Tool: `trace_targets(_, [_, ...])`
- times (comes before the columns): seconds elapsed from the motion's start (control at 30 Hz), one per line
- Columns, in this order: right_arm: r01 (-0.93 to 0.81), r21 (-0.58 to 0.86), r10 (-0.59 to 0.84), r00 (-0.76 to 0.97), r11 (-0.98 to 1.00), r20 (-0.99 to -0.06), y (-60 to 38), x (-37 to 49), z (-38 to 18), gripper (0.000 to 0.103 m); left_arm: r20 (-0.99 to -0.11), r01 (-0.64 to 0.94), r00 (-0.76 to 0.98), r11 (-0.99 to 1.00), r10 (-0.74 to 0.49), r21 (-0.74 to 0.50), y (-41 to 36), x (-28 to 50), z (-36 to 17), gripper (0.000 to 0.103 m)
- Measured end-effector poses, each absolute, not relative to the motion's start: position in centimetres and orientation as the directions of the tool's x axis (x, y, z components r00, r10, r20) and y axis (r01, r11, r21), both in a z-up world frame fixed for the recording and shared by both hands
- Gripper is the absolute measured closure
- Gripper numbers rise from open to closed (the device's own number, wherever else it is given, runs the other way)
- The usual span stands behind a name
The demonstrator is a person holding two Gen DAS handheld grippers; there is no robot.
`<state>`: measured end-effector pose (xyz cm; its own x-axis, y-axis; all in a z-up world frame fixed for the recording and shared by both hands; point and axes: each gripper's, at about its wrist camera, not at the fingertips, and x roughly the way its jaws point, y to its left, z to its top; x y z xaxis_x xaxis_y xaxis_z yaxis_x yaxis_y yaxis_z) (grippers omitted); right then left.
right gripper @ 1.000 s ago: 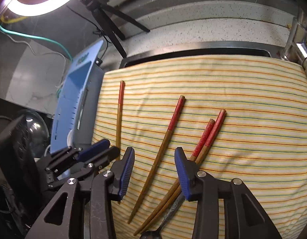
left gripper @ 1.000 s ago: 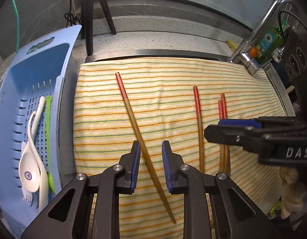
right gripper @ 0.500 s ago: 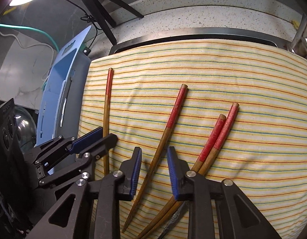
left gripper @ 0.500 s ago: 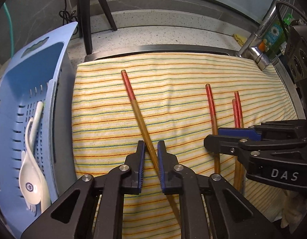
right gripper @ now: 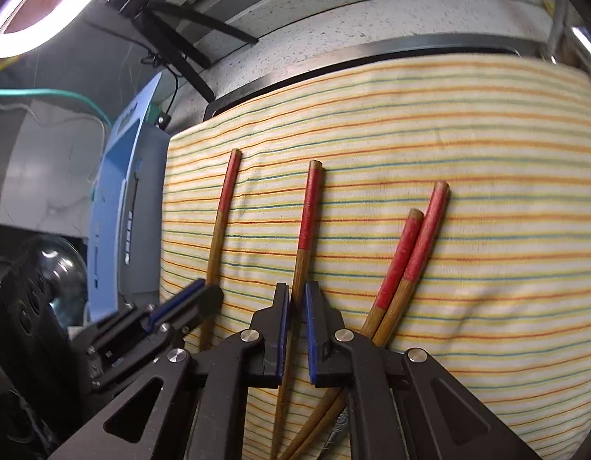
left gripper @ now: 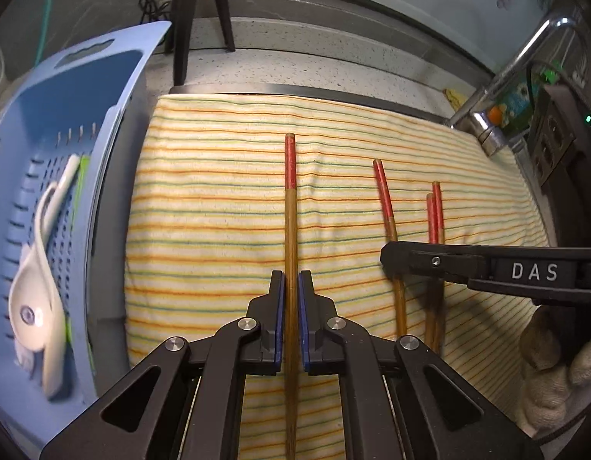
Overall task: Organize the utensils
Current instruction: 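Grasp a red-tipped chopstick with the left tool while the right tool grasps another chopstick, then carry chopstick into basket with left tool while right tool carries its chopstick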
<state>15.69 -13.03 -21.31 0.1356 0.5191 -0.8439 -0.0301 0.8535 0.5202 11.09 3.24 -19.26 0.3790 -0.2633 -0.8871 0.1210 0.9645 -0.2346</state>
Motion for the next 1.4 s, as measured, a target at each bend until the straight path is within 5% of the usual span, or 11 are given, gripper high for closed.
trace_targets(0.7, [-0.107, 0.646, 0.653, 0.202, 0.756, -0.730, -12.0, 14.9, -14.7, 0.097, -0.795, 0.079, 0.519, 0.943, -0.314, -0.322, 8.5, 6.6, -13.4, 0.098])
trace_targets(1.4, [-0.281, 0.642, 0.694, 0.153, 0.713, -0.704, 0.7, 17.7, -10.0, 0.097, -0.781, -0.059, 0.607, 0.972, -0.148, -0.229, 19.5, 7.9, -10.7, 0.098])
